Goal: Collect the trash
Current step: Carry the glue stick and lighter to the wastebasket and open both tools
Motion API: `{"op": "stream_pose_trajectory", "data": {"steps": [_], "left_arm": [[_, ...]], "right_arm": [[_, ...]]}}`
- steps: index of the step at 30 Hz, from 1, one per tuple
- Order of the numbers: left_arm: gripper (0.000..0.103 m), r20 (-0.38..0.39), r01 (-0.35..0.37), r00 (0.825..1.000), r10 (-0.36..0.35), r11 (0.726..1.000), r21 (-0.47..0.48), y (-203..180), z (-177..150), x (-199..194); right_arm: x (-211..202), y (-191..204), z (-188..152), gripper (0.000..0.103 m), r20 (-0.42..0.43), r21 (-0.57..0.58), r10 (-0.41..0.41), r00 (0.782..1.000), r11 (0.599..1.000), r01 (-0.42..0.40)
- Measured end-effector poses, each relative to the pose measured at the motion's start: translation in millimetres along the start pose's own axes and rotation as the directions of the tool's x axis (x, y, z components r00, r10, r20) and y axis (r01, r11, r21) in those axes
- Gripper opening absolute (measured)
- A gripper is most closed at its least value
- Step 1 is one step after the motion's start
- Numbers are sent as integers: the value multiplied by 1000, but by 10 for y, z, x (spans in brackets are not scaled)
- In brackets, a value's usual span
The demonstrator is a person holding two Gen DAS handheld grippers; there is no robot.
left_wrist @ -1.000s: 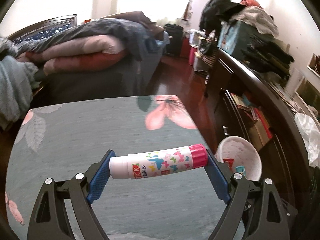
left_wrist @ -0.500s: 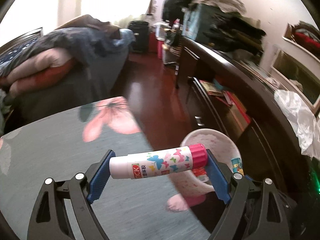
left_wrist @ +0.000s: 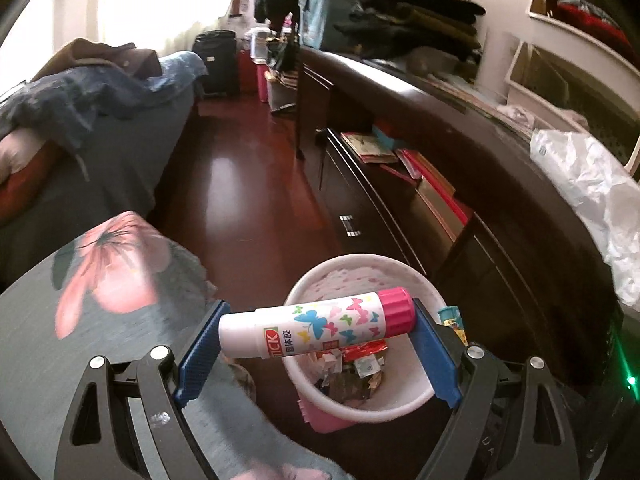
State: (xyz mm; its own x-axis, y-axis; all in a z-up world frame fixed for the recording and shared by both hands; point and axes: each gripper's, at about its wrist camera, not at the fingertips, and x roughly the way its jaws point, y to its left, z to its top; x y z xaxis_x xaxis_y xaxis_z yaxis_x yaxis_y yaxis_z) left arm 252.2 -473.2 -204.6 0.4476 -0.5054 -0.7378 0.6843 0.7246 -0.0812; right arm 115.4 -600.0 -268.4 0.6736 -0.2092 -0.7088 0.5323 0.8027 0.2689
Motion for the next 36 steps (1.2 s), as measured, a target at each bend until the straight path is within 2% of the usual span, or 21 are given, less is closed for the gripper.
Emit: {"op": "stream_pose_trajectory", "data": {"steps": [7,14,21,33,36], "left_arm": [[88,-60,-14,998,16,999,45,-148,72,460],[88,-105,-27,994,31,999,36,-118,80,711],[99,-61,-64,996,66,997,48,-120,140,649],[99,-49,-60,997,63,997,45,-92,138,507],[99,-39,-57,998,58,998,33,-42,111,372]], "right_arm": [[322,-132,43,24,-17,14,-34,999,999,35],[546,-142,23,26,-26,3,-76,997,997,76],[557,-127,31,37,-4,-5,-90,996,996,89],[466,-41,-4,43,-22,-18,-78,997,997,77],[337,22,-17,53,-5,-23,-81,997,996,81]]}}
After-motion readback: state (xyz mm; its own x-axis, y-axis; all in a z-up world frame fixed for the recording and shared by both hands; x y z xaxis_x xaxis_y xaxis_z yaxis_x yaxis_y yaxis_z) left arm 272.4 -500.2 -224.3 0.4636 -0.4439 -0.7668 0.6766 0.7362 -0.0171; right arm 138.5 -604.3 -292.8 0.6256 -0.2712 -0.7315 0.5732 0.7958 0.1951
